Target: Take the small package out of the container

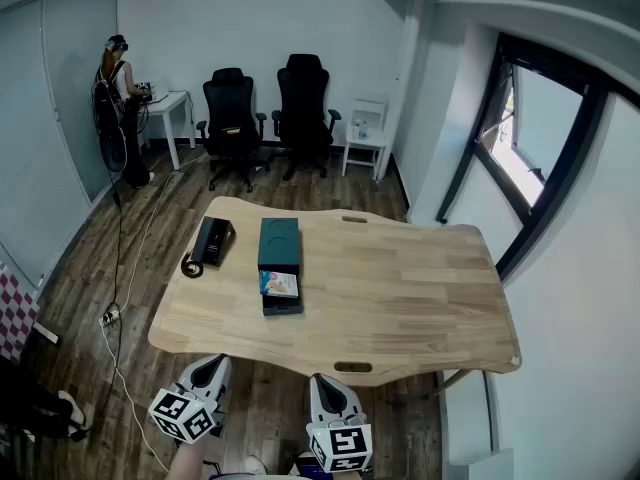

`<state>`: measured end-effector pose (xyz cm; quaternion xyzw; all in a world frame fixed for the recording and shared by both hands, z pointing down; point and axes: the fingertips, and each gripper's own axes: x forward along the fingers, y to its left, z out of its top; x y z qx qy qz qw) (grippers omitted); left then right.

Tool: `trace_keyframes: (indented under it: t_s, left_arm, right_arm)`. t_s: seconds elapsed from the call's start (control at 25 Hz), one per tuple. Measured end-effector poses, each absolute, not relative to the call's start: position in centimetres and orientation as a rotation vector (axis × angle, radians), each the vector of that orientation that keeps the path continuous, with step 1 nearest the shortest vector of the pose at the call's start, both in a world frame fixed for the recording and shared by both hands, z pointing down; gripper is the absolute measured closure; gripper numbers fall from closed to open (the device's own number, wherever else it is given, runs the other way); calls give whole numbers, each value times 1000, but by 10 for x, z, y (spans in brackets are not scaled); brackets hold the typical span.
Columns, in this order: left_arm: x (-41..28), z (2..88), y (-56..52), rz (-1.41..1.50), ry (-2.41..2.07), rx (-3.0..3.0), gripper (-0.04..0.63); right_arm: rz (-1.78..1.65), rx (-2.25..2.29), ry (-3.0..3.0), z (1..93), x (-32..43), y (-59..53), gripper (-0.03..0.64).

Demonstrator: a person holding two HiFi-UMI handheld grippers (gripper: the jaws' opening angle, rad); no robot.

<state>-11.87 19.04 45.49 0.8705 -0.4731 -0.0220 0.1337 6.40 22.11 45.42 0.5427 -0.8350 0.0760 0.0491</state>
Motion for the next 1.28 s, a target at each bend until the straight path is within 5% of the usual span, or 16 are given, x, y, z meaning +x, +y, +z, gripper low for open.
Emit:
trace_keyframes:
  t_s: [1.28]
  left_arm:
    - [-131,474,150,105,-1548,2465,594]
  right_arm:
    - [254,1642,-2665,453,99,182,613]
